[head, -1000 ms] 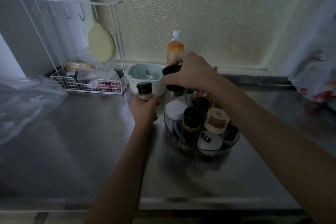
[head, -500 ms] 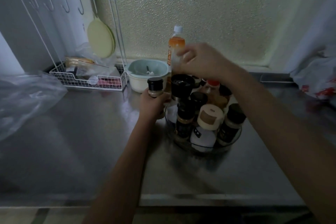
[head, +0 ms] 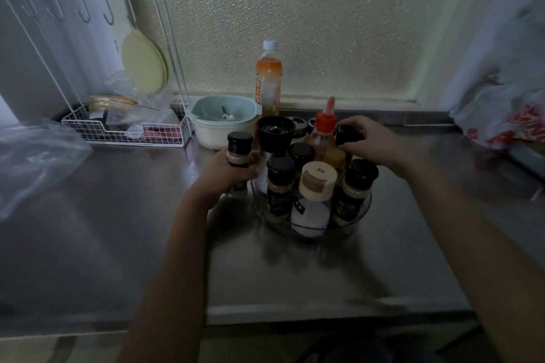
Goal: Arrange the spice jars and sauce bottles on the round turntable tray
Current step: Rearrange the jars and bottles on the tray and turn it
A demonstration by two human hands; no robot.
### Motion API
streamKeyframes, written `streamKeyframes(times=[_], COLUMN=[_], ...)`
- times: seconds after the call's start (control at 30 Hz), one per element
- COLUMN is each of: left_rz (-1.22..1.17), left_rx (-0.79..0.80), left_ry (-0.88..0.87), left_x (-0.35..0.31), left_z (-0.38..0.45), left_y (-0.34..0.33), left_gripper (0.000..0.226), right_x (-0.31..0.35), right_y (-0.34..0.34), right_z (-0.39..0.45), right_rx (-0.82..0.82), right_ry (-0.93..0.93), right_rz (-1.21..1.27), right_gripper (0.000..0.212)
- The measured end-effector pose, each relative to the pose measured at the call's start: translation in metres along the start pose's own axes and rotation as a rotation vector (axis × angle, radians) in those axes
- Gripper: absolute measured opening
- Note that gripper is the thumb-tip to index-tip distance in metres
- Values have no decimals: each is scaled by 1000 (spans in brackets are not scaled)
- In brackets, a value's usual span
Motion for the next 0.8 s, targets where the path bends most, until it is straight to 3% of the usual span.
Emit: streamKeyframes(times=[0.17,0.33,0.43,0.63,0.8], left_rz=[127,164,170,212,263], left_rx=[-42,-149,-150,-178,-178], left_ry=[-84,-119,-122,-49,-71], left_x=[-6,-10,-11,-10,-15], left_z=[-2,-3,-4,-5,-7], left_y=[-8,-13,-14,-14,-16], left_gripper=[34,34,34,30,30], right_x=[0,5,10,27,37], right_y=[2,12,12,10,-7], right_z=[-7,-20,-26,-28,-24], right_rx=[-38,197,283,219,68], right_ry=[66,-42,-6,137,297], right_rz=[2,50,127,213,16], right_gripper=[42,39,41,36,30])
Point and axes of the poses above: each hand's wrist, its own z-axis towards the middle knuckle, its own y-axis out of the back of the hand, x = y × z, the point moved 1 cm from there along z, towards the middle knuckle, and after that the axes turned 12 degrees about z, right-handed, at the moved point
